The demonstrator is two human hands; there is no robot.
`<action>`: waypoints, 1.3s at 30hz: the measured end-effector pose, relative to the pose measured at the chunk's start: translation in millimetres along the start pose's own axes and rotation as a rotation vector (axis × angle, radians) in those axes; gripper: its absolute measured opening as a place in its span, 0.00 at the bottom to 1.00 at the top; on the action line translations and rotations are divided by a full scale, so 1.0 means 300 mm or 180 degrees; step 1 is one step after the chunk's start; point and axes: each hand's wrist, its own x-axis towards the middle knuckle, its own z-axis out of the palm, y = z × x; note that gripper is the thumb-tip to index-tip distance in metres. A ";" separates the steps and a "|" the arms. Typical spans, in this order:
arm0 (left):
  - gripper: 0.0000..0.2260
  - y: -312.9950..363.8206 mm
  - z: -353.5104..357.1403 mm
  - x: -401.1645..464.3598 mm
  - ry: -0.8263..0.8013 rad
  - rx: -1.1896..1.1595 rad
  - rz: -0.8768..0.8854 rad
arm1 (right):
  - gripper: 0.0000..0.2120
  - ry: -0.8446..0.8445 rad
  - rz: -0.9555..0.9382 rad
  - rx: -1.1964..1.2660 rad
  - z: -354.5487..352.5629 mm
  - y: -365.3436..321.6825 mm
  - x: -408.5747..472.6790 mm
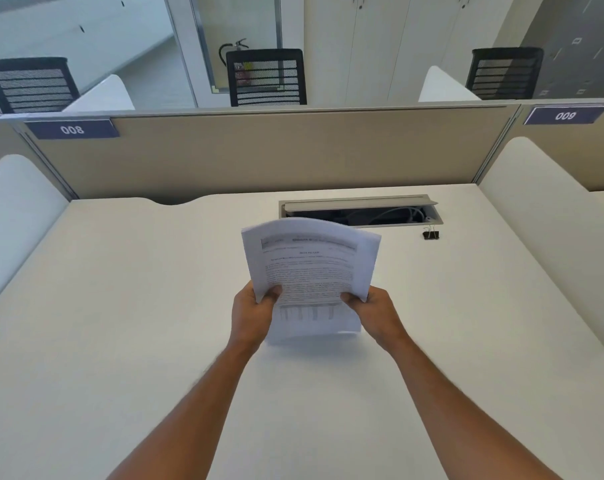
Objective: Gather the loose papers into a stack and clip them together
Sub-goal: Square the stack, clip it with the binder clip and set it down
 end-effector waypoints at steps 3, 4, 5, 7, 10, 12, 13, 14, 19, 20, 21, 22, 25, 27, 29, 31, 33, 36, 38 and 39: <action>0.10 0.015 -0.044 0.011 -0.0411 -0.0212 -0.0146 | 0.09 -0.0221 -0.0006 0.0005 -0.036 -0.028 0.000; 0.12 0.018 -0.060 0.010 -0.0619 -0.0376 -0.0241 | 0.09 -0.0278 0.0025 0.0077 -0.047 -0.035 -0.002; 0.14 0.020 -0.070 0.004 -0.0809 -0.0544 -0.0345 | 0.09 -0.0322 0.0075 0.0191 -0.053 -0.038 -0.005; 0.18 0.015 -0.073 -0.015 -0.1023 -0.0916 -0.0523 | 0.09 -0.0366 0.0196 0.0484 -0.053 -0.043 -0.018; 0.20 0.000 -0.058 -0.050 -0.0866 -0.1202 -0.0694 | 0.09 -0.0340 0.0351 0.0661 -0.030 -0.030 -0.043; 0.20 -0.008 -0.049 -0.065 -0.0769 -0.1226 -0.0725 | 0.10 -0.0351 0.0435 0.0711 -0.020 -0.014 -0.059; 0.19 -0.011 -0.047 -0.070 -0.0753 -0.1216 -0.0740 | 0.10 -0.0354 0.0475 0.0733 -0.018 -0.009 -0.063; 0.18 -0.010 -0.047 -0.075 -0.0758 -0.1196 -0.0750 | 0.10 -0.0361 0.0504 0.0753 -0.018 -0.007 -0.069; 0.17 0.015 -0.057 -0.063 -0.0860 -0.1229 -0.0821 | 0.11 -0.0396 0.0535 0.0859 -0.023 -0.011 -0.080; 0.17 0.028 -0.062 -0.052 -0.0886 -0.1280 -0.0869 | 0.12 -0.0422 0.0536 0.0843 -0.025 -0.012 -0.082; 0.16 0.042 -0.068 -0.036 -0.0906 -0.1346 -0.0926 | 0.12 -0.0471 0.0535 0.0801 -0.027 -0.012 -0.083; 0.16 0.056 -0.075 -0.021 -0.0926 -0.1403 -0.0977 | 0.12 -0.0547 0.0537 0.0767 -0.030 -0.012 -0.085; 0.17 0.088 -0.085 0.022 -0.0924 -0.1434 -0.1046 | 0.11 -0.0668 0.0575 0.0803 -0.031 -0.008 -0.086; 0.17 0.094 -0.078 0.035 -0.0907 -0.1400 -0.1029 | 0.11 -0.0610 0.0551 0.0812 -0.031 -0.007 -0.084; 0.16 0.094 -0.065 0.035 -0.0867 -0.1356 -0.1037 | 0.12 -0.0564 0.0511 0.0774 -0.035 -0.004 -0.081; 0.15 0.092 -0.055 0.029 -0.0844 -0.1304 -0.1050 | 0.11 -0.0544 0.0506 0.0749 -0.041 0.003 -0.083; 0.15 0.092 -0.054 0.028 -0.0886 -0.1265 -0.1082 | 0.10 -0.0511 0.0489 0.0712 -0.048 0.012 -0.085; 0.14 0.097 -0.060 0.048 -0.0988 -0.1145 -0.1123 | 0.09 -0.0467 0.0462 0.0708 -0.053 0.025 -0.090; 0.14 0.096 -0.054 0.066 -0.0975 -0.1038 -0.1129 | 0.10 -0.0458 0.0460 0.0696 -0.054 0.035 -0.093; 0.13 0.095 -0.047 0.072 -0.0932 -0.0995 -0.1124 | 0.11 -0.0455 0.0464 0.0693 -0.054 0.040 -0.093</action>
